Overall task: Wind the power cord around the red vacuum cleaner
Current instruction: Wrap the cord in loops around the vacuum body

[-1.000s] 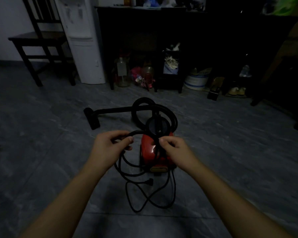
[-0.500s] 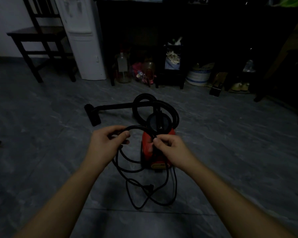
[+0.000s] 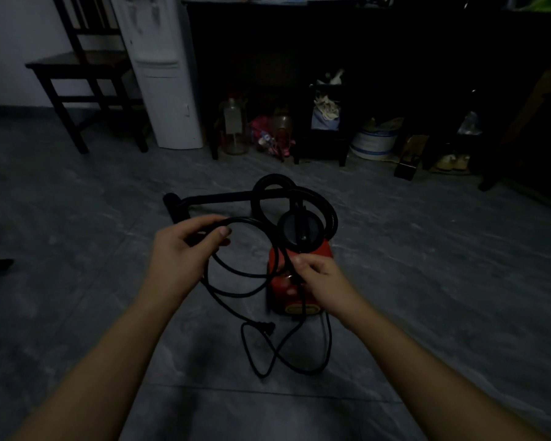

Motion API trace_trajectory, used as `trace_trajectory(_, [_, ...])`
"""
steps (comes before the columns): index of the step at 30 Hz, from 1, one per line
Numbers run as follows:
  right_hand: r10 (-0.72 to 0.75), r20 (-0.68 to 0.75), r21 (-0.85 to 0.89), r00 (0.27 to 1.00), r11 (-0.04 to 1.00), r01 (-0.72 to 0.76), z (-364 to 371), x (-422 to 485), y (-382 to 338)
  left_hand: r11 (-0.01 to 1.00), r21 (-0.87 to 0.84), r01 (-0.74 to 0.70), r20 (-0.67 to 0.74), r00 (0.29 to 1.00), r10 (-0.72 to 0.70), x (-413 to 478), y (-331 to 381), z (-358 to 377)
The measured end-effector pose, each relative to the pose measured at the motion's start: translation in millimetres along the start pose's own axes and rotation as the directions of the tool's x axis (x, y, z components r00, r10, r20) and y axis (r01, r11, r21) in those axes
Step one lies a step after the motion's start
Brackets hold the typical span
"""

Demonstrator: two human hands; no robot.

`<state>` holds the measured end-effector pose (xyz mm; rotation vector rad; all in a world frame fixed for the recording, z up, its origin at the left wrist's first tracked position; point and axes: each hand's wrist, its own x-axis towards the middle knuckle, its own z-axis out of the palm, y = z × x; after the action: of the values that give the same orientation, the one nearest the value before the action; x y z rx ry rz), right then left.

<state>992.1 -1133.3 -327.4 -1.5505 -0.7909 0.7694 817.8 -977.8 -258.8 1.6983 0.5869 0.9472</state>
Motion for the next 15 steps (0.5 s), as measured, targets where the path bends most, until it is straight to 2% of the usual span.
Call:
trace_trajectory(4, [0.037,0.033,-0.003,0.999,0.999,-0.037,-3.1,2.3,6.9,0.998,-0.065,0.009,-0.014,1.000,-0.010,4.5,6.7,-8.7])
trace_trajectory(8, [0.041,0.035,-0.159,0.999,0.987,-0.035,-2.1,7.1,23.5,0.990,-0.138,0.031,0.007,1.000,-0.030,5.8,12.5,-11.4])
trace_trajectory(15, [0.074,0.164,-0.264,0.984,0.964,-0.029,14.0,4.3,38.1,0.961,-0.260,0.092,0.073,0.994,-0.076,2.1,21.4,-0.1])
